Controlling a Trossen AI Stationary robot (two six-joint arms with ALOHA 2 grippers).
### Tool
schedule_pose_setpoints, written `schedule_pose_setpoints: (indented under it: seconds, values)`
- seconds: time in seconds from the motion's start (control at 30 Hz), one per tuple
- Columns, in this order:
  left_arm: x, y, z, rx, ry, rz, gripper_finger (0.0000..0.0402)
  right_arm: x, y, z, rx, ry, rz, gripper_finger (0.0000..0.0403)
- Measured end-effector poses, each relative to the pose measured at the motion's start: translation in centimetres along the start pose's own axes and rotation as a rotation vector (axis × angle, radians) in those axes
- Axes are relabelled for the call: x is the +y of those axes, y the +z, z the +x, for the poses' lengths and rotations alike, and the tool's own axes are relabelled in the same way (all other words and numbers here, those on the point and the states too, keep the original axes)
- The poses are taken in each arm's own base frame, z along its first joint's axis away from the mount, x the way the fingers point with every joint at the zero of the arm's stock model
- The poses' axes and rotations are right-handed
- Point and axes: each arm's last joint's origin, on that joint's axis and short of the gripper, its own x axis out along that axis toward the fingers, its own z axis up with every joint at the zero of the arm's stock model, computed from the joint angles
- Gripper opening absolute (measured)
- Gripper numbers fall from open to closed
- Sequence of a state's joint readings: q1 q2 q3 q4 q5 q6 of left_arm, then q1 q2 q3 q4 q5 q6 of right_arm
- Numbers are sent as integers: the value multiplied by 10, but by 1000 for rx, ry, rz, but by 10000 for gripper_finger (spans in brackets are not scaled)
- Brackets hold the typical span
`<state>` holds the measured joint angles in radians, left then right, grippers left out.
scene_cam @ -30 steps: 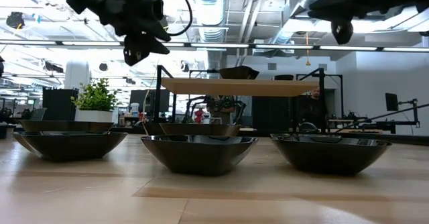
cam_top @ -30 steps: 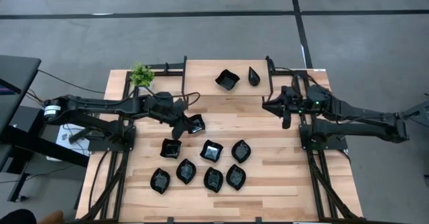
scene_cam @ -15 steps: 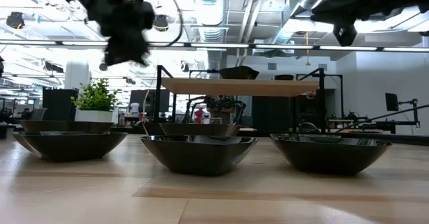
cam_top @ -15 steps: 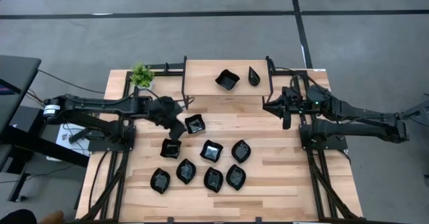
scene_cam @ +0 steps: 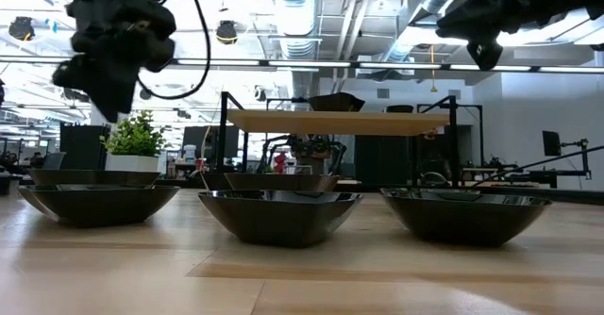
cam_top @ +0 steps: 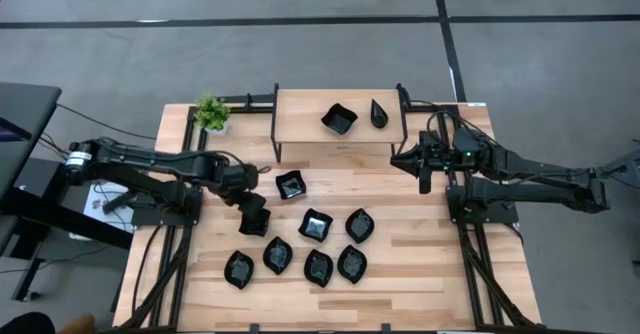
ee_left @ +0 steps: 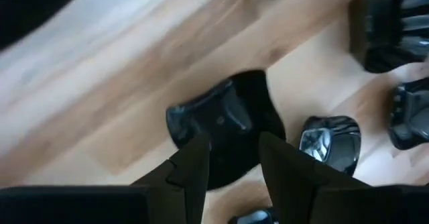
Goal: Pick & Place Mini shaped plates
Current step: Stack the distorted square plate on top of the other distorted square plate on the shelf
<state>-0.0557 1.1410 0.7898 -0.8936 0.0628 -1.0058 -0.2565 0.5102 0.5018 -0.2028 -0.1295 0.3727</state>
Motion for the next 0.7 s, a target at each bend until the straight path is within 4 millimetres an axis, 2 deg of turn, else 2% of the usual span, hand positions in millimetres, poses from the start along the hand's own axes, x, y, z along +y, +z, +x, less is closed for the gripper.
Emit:
schedule_pose_setpoints:
  seconds: [0.2,0.4,0.6,0.7]
  values:
    - [-5,-18,3,45,51,-82,132,0,0,0,3,-1,6,63]
    - [5,-34,17,81,161,-194,132,0,0,0,2,-2,4,63]
    - [1,-35,28,61,84,-218,132,0,0,0,2,-2,4,63]
    - [2,-35,34,46,117,-220,132,0,0,0,2,-2,4,63]
